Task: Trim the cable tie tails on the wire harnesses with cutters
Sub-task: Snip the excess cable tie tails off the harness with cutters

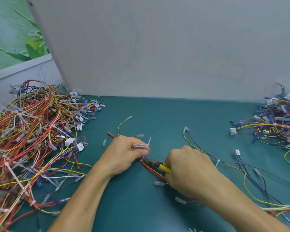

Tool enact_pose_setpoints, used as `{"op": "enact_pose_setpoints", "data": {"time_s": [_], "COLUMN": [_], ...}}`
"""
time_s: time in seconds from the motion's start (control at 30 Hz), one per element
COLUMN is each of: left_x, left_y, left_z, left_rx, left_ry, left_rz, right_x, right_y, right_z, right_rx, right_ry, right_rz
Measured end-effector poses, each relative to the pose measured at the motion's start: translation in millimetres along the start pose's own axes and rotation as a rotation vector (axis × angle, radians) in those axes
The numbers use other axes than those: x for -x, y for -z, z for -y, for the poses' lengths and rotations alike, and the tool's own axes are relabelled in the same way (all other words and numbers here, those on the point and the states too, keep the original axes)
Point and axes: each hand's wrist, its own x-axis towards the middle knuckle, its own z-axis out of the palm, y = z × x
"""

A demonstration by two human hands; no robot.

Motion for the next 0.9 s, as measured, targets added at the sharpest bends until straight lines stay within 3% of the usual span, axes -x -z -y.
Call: {"op": "enact_pose_setpoints", "data": {"time_s": [0.13,0.3,0.43,0.6,0.73,0.9], "left_x": [1,1,2,10,19,20], "left_y": [0,0,1,-13,-41,-69], "left_z": [-3,-12,-27,-51,-67,-79], "left_rx": [0.081,0.25,0.646,1.109,1.148,0.956], "left_ry": [-0.002,0.0,0.057,0.128,0.213,0.23], "left_rz": [-0.005,-0.136,-0.188,-0.01,0.134,0.177], "right_x": [0,8,28,40,40,31], "right_y": [-3,-3,7,17,8,-9], "right_z": [1,-10,-50,-115,-140,-143], "right_rx": [0.023,0.02,-0.063,-0.192,-0.215,-0.266], "right_ry": [0.004,-0.04,-0.154,-0.288,-0.317,-0.279], "right_rz": [-0.01,-0.05,-0.147,-0.27,-0.219,-0.221]}}
